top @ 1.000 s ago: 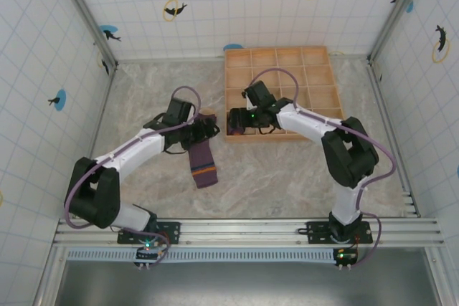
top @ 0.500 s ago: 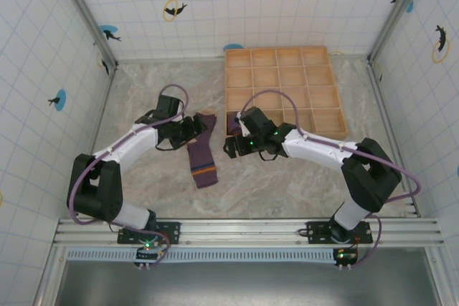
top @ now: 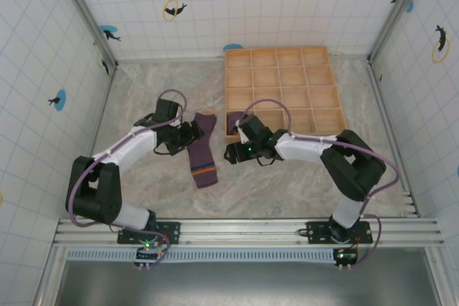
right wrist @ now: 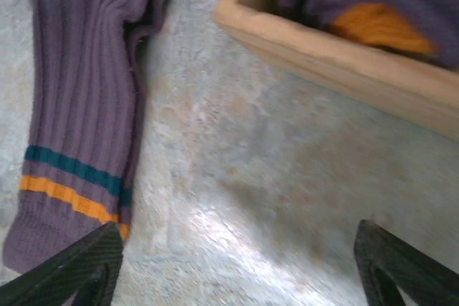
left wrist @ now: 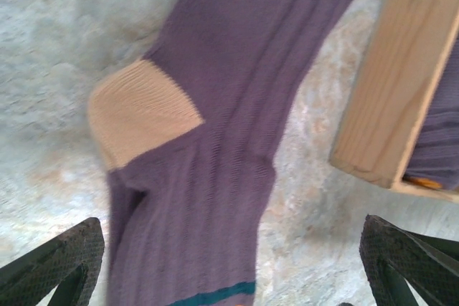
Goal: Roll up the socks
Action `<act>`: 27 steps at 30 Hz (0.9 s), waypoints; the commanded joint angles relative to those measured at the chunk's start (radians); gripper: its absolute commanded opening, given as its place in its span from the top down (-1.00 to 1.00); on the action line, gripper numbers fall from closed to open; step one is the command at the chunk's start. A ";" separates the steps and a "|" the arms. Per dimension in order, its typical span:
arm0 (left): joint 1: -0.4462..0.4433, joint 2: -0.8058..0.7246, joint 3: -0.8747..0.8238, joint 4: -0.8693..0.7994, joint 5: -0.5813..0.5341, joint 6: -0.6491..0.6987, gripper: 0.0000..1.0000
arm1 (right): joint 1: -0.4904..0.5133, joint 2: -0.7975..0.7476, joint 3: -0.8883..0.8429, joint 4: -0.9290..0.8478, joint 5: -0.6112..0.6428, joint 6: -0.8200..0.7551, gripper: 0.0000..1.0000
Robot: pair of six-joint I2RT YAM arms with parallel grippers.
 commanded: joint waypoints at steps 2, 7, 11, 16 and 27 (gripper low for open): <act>0.031 -0.033 -0.032 -0.056 -0.016 -0.018 -0.87 | 0.008 0.078 0.081 0.121 -0.104 0.064 -0.56; 0.038 -0.071 -0.064 -0.069 -0.001 -0.015 -0.87 | 0.036 0.121 0.109 0.121 -0.138 0.105 -0.38; 0.045 -0.079 -0.062 -0.087 -0.005 -0.006 -0.87 | 0.067 0.155 0.102 0.160 -0.137 0.106 -0.32; 0.062 -0.079 -0.064 -0.086 -0.009 0.003 -0.87 | 0.082 0.216 0.136 0.199 -0.147 0.112 -0.10; 0.098 -0.075 -0.034 -0.099 0.007 0.031 -0.87 | 0.106 0.274 0.165 0.137 -0.090 0.136 0.50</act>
